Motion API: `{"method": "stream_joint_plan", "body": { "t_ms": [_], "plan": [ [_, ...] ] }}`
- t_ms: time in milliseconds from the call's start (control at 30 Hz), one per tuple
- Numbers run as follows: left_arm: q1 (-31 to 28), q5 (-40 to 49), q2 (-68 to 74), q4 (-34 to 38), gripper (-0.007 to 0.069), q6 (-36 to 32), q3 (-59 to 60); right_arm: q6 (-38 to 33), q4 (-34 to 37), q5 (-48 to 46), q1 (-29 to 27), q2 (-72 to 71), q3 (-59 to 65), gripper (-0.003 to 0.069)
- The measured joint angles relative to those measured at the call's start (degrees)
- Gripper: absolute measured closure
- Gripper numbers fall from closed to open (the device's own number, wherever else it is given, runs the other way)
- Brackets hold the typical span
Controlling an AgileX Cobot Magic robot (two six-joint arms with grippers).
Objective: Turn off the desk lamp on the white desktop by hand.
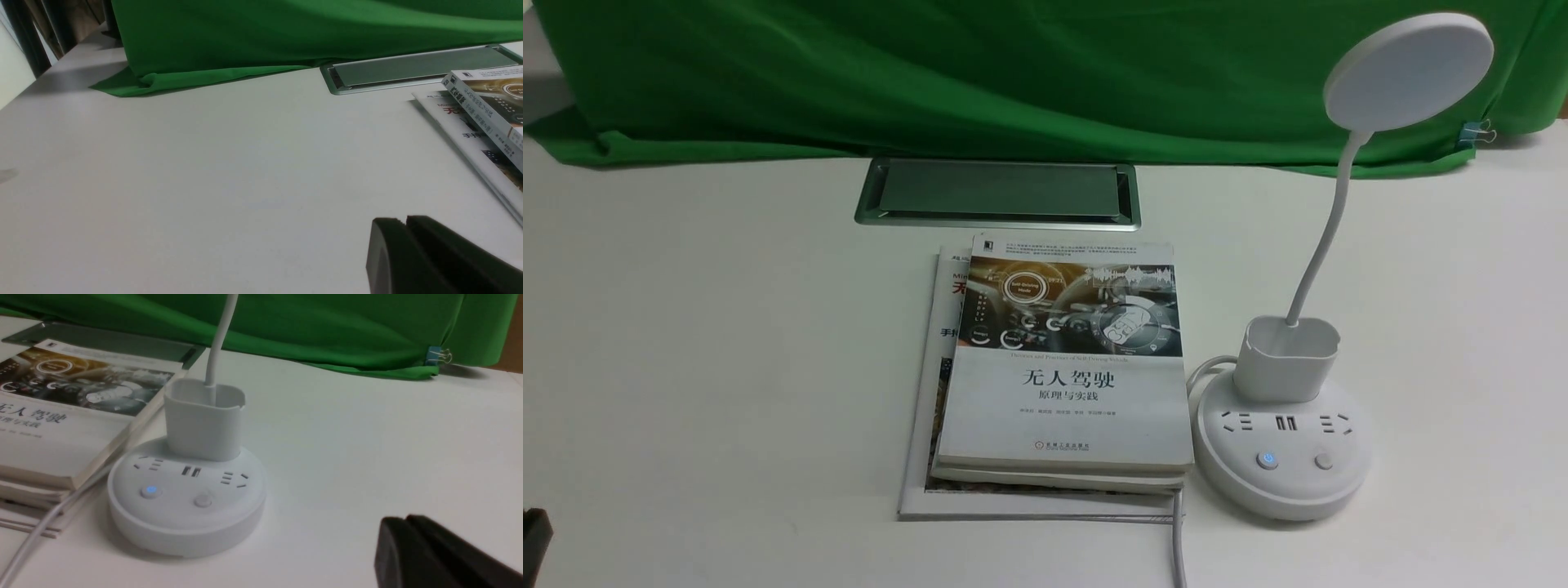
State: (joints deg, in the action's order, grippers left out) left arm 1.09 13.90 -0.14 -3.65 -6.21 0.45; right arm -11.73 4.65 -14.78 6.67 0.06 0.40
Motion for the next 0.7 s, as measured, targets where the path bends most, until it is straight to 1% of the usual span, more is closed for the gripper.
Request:
{"method": "stream_joint_plan", "body": {
  "t_ms": [700],
  "plan": [
    [0.0,0.0,0.0,0.0,0.0605,0.1,0.0,0.0,0.0,0.0,0.0,0.0,0.0,0.0612]
  ]
}}
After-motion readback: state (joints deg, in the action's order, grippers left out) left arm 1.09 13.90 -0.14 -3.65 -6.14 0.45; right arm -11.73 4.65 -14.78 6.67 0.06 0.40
